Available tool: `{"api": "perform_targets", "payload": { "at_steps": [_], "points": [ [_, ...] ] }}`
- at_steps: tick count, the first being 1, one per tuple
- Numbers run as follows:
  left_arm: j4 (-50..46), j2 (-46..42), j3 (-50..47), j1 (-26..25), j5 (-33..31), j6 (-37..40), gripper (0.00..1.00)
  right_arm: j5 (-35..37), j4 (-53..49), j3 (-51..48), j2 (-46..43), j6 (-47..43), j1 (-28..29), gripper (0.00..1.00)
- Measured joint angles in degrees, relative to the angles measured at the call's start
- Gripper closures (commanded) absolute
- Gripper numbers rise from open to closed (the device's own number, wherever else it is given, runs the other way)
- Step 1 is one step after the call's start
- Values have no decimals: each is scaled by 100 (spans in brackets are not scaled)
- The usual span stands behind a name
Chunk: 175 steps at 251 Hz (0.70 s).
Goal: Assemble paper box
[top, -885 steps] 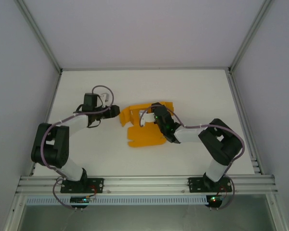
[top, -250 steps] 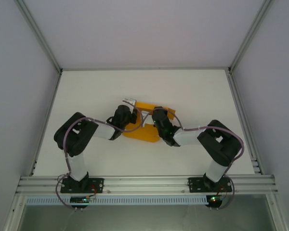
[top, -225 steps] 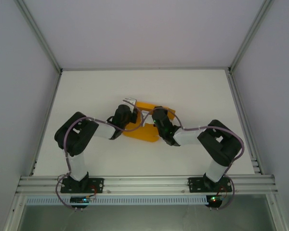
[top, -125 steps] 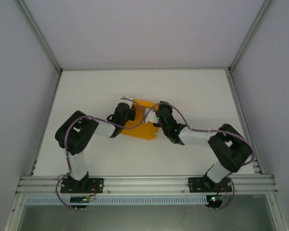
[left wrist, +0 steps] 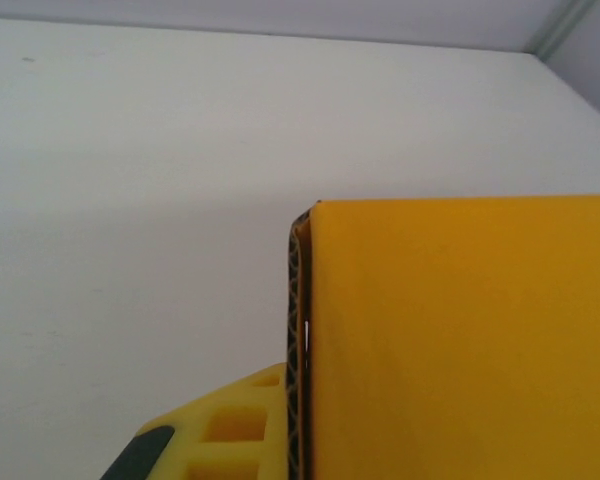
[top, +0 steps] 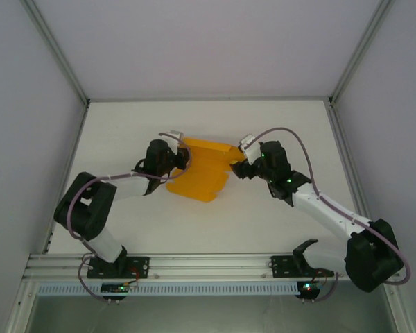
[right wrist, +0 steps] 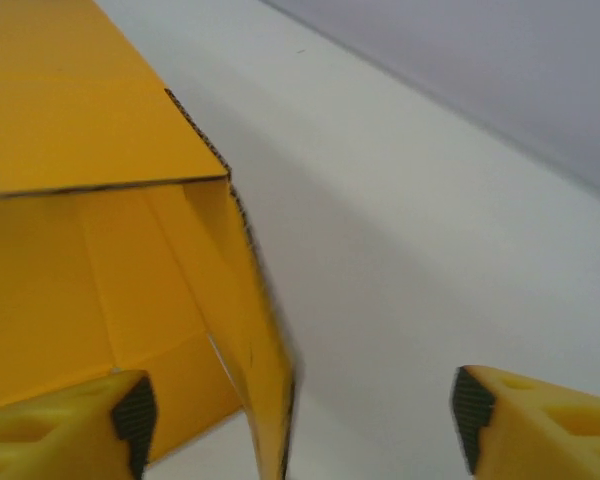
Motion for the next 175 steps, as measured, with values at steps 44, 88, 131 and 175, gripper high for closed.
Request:
{"api": "perform_targets", "payload": {
  "at_steps": [44,88,131,175],
  "points": [
    [-269,-70,0,0,304,-20,100,-551,-94,107,17,431,-46,74],
    [-522,-70,35,0,223,-96,98,-922,-96,114,17,588,-63,100],
    [-896,-15,334,-103,-323,-254,100,-1040,-96,120,17,815,0,100],
    [-1445,151,782,-400,-1362,-459,99,-717,-109,175,20,1027,310,100]
  ]
}}
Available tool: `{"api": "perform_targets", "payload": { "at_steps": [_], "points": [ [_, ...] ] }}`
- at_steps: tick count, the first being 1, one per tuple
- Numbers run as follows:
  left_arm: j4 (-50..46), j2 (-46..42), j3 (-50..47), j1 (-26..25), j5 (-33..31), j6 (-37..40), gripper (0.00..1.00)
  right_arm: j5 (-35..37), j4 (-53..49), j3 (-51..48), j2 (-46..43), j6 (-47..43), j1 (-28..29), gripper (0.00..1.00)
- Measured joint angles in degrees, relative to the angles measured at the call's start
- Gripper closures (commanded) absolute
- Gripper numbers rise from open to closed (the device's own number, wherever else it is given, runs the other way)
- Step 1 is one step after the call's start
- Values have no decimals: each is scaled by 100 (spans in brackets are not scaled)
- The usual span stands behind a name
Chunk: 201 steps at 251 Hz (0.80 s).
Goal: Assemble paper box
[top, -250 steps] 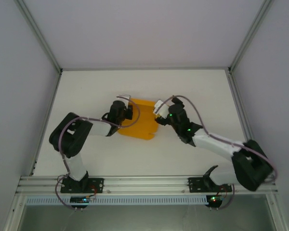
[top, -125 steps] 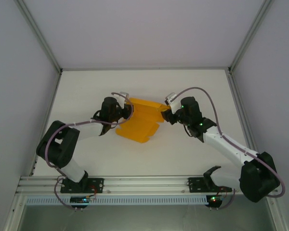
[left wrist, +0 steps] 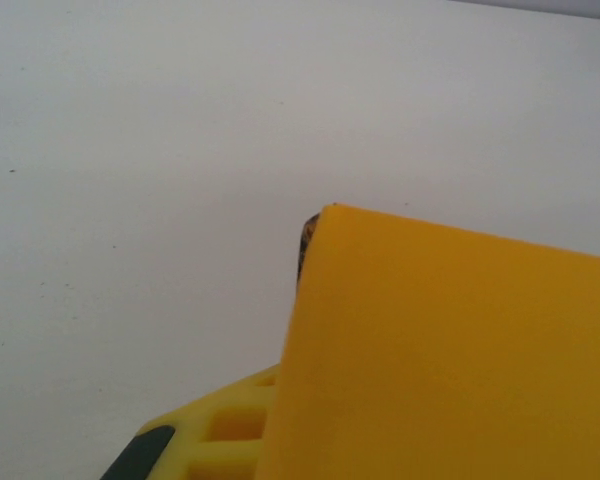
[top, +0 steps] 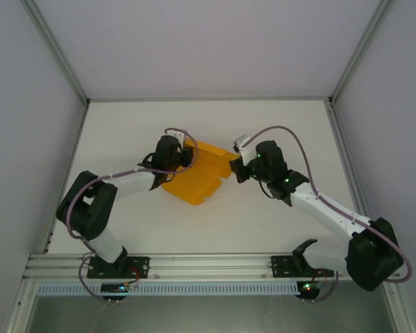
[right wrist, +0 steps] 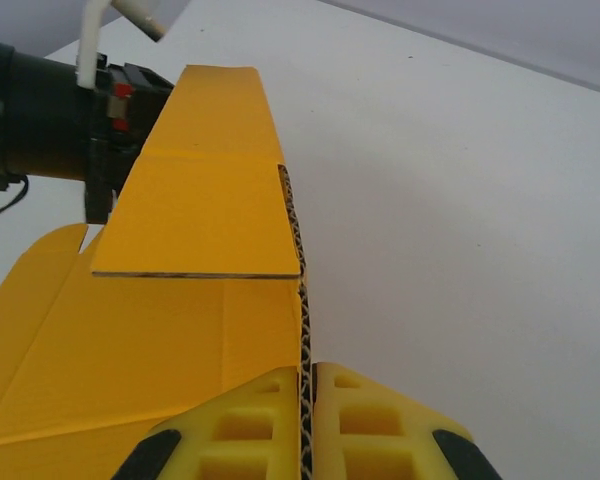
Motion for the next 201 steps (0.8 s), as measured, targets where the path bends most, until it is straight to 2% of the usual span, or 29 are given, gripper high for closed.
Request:
{"api": "perform_targets", "payload": {
  "at_steps": [31,70,102,128,157,201],
  "points": [
    [-452,87,299,-175,-560,-203,100,249,-61,61,13,92,111,100],
    [-909,184,562,-282,-903,-367,100,341,-74,68,57,142,114,100],
    [-1309,286,791,-380,-1191,-457,95,354,-79,68,118,181,118,100],
    [-1384,295,800,-391,-1187,-455,91,363,-85,68,151,210,116,100],
    [-1045,258,514,-387,-1043,-319,83,273,-109,68,219,289,11,100],
    [-599,247,-13,-264,-774,-33,78,-184,153,-192,450,302,-219,100]
  ]
}}
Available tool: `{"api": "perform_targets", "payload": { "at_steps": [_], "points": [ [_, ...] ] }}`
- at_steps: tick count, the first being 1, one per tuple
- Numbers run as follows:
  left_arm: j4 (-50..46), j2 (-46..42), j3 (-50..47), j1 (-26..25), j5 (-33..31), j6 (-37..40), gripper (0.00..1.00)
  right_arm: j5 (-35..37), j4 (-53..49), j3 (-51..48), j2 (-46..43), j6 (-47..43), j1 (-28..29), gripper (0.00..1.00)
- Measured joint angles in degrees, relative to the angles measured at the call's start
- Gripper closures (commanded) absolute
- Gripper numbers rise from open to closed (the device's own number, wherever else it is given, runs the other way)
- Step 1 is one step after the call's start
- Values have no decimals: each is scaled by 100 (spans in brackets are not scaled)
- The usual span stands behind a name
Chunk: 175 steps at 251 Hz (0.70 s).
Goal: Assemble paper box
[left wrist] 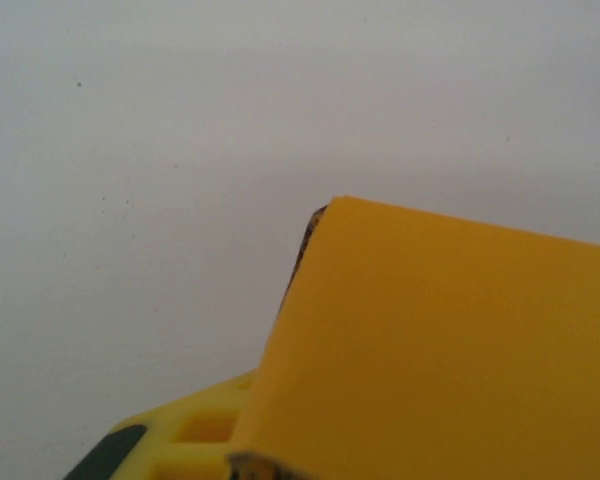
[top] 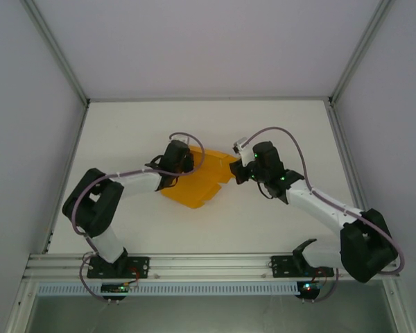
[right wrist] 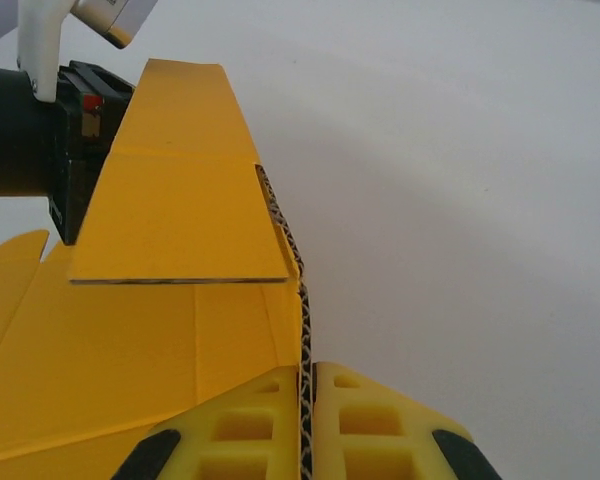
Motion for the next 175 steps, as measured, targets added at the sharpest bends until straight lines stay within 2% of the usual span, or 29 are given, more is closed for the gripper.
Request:
{"api": "perform_targets", "payload": {
  "at_steps": [19,40,68,90,110,148,175],
  "points": [
    [107,0,-179,48,188,107,74,-197,186,-142,116,-28,-114,100],
    [260,0,-326,105,363,212,73,-350,306,-216,240,-94,-223,100],
    [446,0,-422,210,514,306,61,-452,461,-236,339,-219,-282,100],
    [551,0,-479,280,581,361,58,-472,555,-282,365,-280,-293,100],
    [573,0,-483,293,614,387,59,-487,603,-306,376,-323,-297,100],
    [595,2,-483,293,678,439,69,-501,632,-310,376,-385,-304,100],
    [645,22,-481,291,750,444,71,-503,634,-310,376,-409,-304,100]
  ]
}}
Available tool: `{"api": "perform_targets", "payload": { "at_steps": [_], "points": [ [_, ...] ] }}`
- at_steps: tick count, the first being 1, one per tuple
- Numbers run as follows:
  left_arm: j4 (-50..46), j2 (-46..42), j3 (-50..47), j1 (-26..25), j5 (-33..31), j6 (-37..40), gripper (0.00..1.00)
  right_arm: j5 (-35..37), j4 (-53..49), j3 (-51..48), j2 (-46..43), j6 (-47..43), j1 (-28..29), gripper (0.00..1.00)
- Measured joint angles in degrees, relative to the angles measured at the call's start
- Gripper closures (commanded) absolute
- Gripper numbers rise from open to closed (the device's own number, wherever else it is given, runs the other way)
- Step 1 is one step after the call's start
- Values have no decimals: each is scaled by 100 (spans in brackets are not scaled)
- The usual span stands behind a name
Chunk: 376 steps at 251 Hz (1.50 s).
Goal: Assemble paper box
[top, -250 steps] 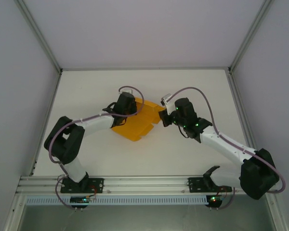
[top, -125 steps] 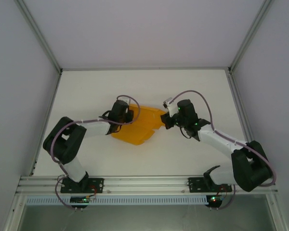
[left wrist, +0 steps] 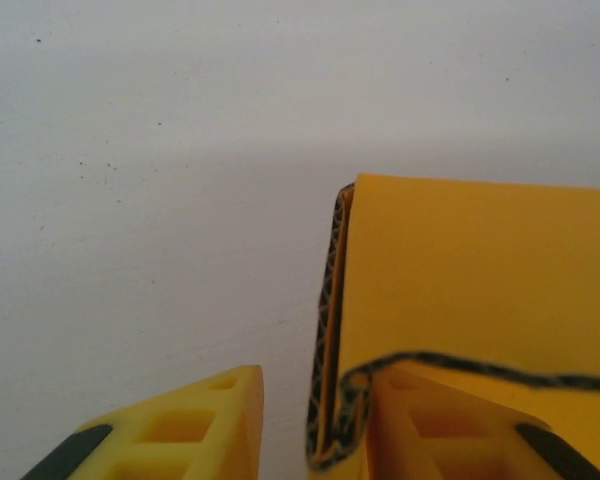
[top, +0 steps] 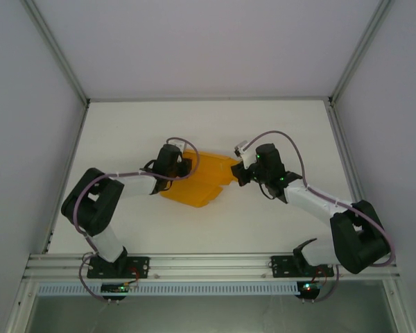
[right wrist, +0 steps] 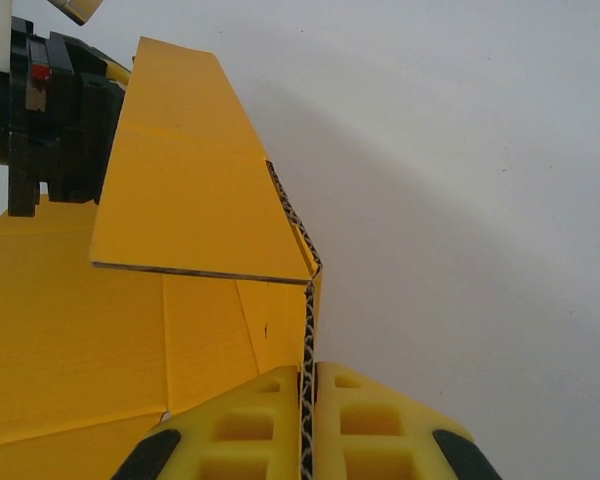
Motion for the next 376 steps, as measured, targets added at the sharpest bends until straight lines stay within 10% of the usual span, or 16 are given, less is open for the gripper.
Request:
{"api": "perform_targets", "payload": {
  "at_steps": [53,98,190,376],
  "points": [
    [170,59,0,-9,186,44,95,26,-76,-2,2,24,0,72],
    [190,59,0,4,76,61,100,313,-122,-166,-122,341,-122,1],
    [208,-197,-260,-111,-396,-17,100,1786,-385,179,-922,1401,-219,1],
    [-138,-400,-260,-205,-820,-240,100,1982,-929,1357,1241,1198,623,1]
  ]
}}
